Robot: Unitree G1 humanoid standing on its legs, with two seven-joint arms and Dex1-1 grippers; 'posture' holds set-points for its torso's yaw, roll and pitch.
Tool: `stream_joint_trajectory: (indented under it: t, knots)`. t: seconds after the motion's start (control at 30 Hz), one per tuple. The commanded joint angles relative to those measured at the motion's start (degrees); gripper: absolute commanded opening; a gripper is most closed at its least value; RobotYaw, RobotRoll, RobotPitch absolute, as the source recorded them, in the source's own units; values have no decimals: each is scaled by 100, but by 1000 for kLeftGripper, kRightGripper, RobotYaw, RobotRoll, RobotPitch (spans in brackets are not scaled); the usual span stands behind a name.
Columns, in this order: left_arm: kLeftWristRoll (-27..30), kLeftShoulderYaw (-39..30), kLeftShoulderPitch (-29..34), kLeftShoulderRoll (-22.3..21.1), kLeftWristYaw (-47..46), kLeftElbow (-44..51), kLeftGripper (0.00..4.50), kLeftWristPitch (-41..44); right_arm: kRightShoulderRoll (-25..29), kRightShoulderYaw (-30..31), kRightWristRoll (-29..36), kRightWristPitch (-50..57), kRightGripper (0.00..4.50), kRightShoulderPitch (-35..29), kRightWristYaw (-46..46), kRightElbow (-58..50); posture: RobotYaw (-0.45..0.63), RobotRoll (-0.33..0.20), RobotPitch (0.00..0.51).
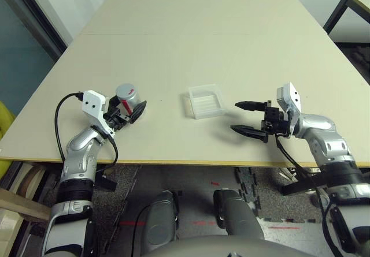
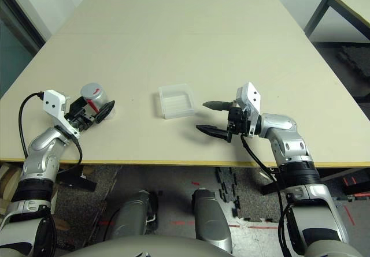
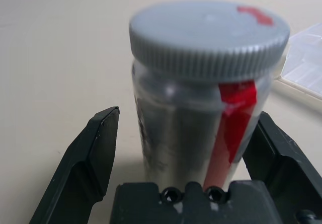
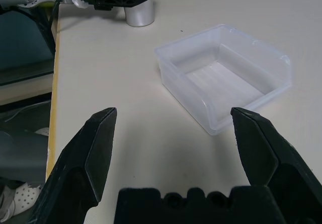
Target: Pour the medicine from the bottle into the box.
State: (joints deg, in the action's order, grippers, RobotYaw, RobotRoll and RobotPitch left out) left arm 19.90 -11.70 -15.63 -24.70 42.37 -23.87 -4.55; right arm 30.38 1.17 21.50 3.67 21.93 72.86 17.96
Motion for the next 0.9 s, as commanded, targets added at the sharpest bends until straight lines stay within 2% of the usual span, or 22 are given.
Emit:
stream_joint_trajectory:
  t: [0.03,0.43,0.9]
  knots:
    - [-114,75,-143,82,-34,-160,4453,-95,26,-87,31,-78,4500,-43,12,12,-138,0,95]
    - [-218,129,-226,402,-404,-125,4453,-162,8,-78,14,-201,4500,-73,27,151,-139,0,94]
    - [-284,127,-348,478,-649,-159,4453,-229,-1,-57,2,-279,4500,-99,21,234,-141,0,93]
